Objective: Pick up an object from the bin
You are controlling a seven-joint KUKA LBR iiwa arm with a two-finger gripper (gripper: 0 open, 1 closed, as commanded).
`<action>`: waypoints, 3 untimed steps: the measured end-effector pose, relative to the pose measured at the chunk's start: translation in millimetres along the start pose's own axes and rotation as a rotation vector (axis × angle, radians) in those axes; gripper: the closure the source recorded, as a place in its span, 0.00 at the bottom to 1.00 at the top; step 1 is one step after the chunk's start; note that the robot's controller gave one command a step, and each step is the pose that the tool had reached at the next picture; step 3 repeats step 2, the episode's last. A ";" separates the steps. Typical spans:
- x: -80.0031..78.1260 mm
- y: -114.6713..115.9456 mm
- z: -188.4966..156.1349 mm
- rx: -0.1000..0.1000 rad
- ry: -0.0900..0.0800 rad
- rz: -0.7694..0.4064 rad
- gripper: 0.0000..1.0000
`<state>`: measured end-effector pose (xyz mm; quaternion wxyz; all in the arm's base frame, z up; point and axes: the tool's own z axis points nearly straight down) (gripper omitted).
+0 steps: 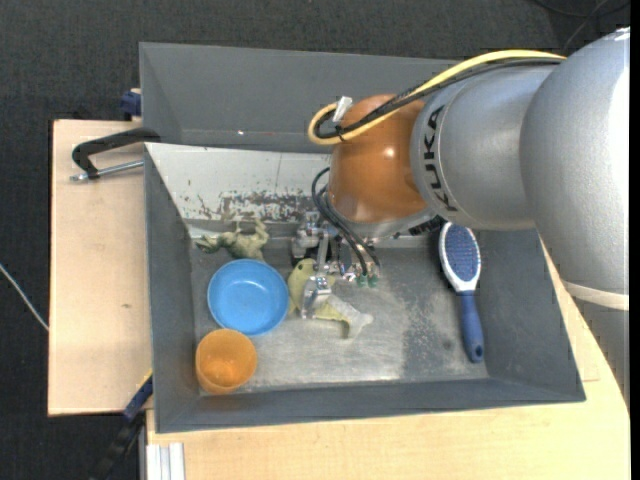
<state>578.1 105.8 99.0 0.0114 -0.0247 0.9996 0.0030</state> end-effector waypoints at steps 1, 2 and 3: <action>0.4 0.0 2.5 -0.001 0.002 0.001 1.00; -22.3 3.9 -145.8 0.001 0.009 -0.289 1.00; -22.3 3.9 -145.8 0.001 0.009 -0.289 1.00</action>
Offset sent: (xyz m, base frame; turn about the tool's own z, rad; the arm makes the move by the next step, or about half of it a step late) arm 0.0000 0.0000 0.0000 0.0000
